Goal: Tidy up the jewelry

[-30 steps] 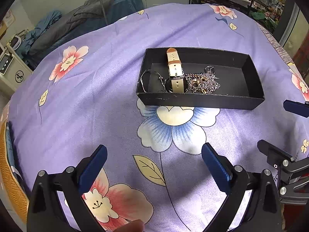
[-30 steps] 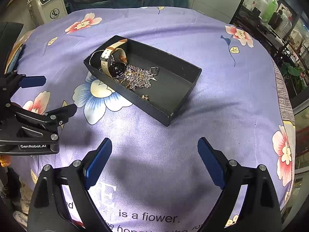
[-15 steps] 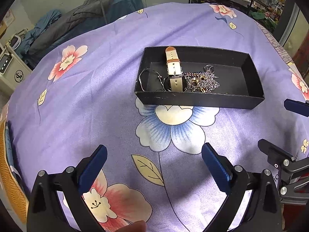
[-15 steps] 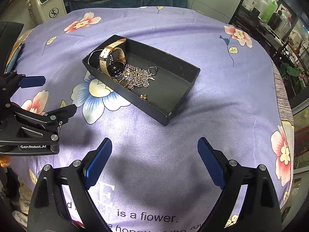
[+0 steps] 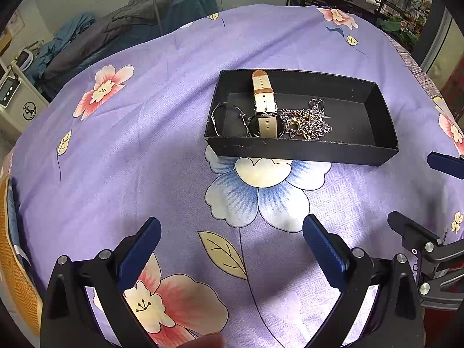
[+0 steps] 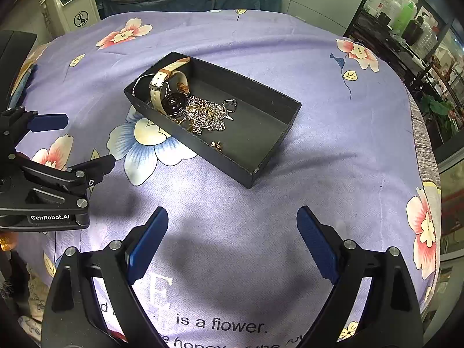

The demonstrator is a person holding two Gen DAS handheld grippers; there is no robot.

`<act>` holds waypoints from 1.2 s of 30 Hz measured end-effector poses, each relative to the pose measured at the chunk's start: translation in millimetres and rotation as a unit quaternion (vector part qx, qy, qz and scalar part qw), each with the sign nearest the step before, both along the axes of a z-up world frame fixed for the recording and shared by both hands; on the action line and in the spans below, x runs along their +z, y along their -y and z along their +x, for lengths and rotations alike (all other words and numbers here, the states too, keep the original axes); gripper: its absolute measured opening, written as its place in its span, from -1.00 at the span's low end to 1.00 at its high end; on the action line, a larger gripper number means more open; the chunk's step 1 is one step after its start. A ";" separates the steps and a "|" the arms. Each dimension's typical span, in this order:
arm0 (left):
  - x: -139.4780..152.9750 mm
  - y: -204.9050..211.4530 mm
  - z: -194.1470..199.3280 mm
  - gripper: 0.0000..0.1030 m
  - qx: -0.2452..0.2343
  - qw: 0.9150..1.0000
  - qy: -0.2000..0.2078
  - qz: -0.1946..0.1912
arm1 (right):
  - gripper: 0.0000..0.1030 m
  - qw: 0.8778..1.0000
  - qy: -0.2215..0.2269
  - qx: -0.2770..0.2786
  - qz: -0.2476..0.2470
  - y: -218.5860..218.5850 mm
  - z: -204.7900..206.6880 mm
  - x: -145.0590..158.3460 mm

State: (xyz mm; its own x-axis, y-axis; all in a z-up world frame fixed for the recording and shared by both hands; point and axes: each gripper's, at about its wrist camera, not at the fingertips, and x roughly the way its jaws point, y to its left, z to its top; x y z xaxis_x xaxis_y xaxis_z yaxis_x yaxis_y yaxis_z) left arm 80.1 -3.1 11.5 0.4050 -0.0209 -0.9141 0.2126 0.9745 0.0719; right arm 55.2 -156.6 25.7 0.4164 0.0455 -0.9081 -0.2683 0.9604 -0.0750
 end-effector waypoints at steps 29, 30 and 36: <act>-4.1 -1.5 -2.0 0.87 0.002 1.000 -0.002 -0.002 | 0.73 1.000 -0.003 -0.001 -0.004 -3.3 -0.1 -3.8; -4.2 -1.9 -1.9 0.87 0.002 1.000 -0.003 -0.005 | 0.73 1.000 -0.003 -0.001 -0.004 -3.3 0.0 -3.9; -3.1 0.3 -2.4 0.87 -0.003 1.000 -0.002 -0.007 | 0.73 1.000 -0.002 -0.001 -0.003 -3.6 -0.6 -4.9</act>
State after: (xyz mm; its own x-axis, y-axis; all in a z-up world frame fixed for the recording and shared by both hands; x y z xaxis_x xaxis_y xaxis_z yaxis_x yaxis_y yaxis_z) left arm 77.7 -3.4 8.4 0.4009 -0.0356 -0.9154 0.2180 0.9742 0.0576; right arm 54.6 -153.0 20.7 0.4126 0.0381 -0.9101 -0.2658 0.9607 -0.0802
